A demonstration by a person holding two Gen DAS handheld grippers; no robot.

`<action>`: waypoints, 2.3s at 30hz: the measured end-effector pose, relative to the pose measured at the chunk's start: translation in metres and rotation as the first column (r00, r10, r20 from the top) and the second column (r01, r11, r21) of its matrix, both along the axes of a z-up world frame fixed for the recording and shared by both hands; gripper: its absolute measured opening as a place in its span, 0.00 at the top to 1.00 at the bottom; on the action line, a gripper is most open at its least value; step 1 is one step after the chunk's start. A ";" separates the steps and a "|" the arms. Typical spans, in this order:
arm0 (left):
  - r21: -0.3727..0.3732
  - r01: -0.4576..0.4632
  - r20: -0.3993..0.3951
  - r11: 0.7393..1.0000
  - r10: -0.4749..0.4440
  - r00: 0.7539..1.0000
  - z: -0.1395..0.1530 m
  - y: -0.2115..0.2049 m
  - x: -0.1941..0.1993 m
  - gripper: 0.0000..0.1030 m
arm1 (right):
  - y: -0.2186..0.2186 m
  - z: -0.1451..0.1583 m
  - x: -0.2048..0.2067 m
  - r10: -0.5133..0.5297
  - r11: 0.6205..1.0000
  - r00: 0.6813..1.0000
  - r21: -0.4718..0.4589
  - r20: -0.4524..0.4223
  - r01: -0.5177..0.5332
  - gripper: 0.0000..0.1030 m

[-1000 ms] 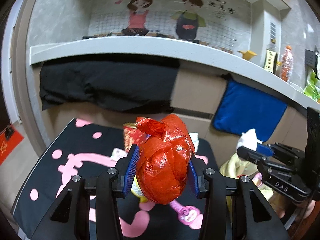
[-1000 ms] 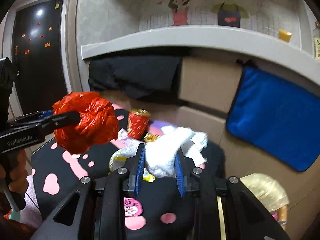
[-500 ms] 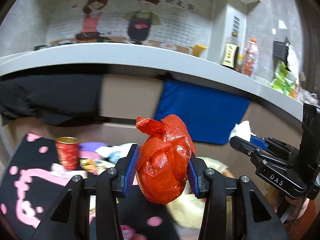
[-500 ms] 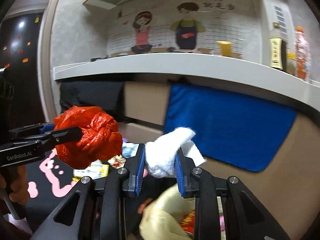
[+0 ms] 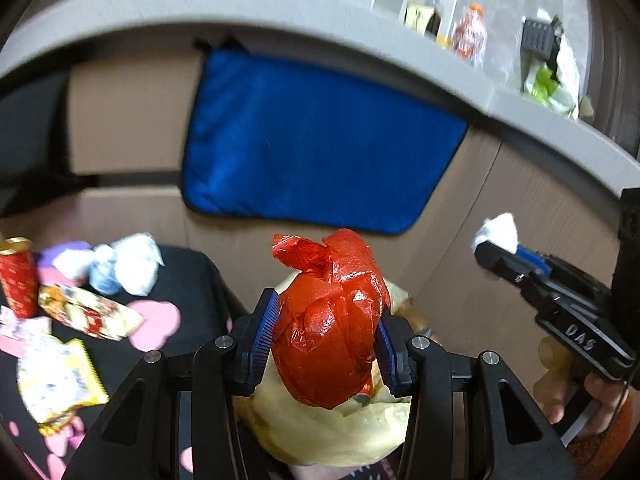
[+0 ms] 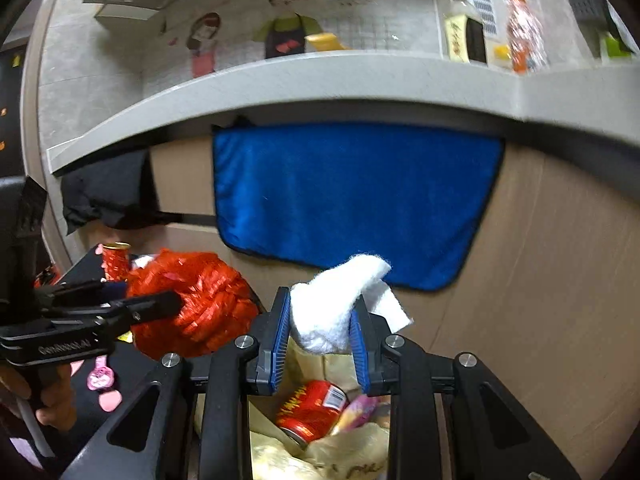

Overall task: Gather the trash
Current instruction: 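Carry the red bag and tissue over the bin and release both, then grasp the yellow snack wrapper with the left tool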

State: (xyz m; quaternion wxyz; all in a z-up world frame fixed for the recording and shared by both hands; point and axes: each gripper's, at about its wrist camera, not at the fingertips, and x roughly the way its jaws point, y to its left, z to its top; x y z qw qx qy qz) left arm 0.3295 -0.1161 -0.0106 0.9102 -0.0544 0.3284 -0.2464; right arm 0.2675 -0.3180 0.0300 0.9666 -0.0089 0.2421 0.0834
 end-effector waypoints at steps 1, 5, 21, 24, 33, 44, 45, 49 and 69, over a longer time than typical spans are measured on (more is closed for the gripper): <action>0.004 0.008 -0.020 1.000 -0.008 1.000 -0.007 -0.003 0.006 0.55 | -0.003 -0.004 0.001 -0.006 1.000 1.000 0.004 -0.007 0.006 0.76; 0.005 0.040 -0.107 0.999 -0.039 0.993 -0.033 -0.020 0.027 0.55 | -0.017 -0.019 0.009 -0.031 0.999 0.999 0.027 -0.039 0.032 0.75; 0.016 -0.017 -0.162 1.000 0.019 0.987 -0.055 -0.006 0.045 0.45 | -0.027 -0.080 0.046 -0.010 0.994 0.984 0.105 -0.180 0.029 0.72; 0.023 -0.062 -0.128 0.998 0.064 0.990 -0.046 0.012 0.041 0.45 | -0.020 -0.086 0.051 0.013 0.993 0.980 0.118 -0.196 0.010 0.65; 0.042 -0.177 -0.106 0.983 0.181 0.978 -0.042 0.079 0.016 0.45 | -0.009 -0.087 0.054 -0.026 0.994 0.977 0.099 -0.213 0.047 0.56; -0.001 -0.417 -0.074 0.909 0.416 0.906 -0.042 0.204 -0.009 0.45 | 0.049 -0.067 0.042 0.060 0.994 0.981 0.102 -0.185 -0.041 0.56; -0.001 -0.433 -0.078 0.901 0.432 0.899 -0.043 0.214 -0.011 0.45 | 0.058 -0.066 0.042 0.072 0.994 0.981 0.098 -0.181 -0.055 0.56; -0.024 -0.495 -0.138 0.869 0.487 0.862 -0.057 0.258 -0.014 0.45 | 0.092 -0.061 0.042 0.116 0.991 0.979 0.088 -0.170 -0.102 0.56; 0.019 -0.294 -0.221 0.956 0.290 0.931 -0.103 0.263 0.020 0.46 | 0.153 -0.089 0.014 0.223 0.974 0.935 0.100 -0.274 -0.203 0.56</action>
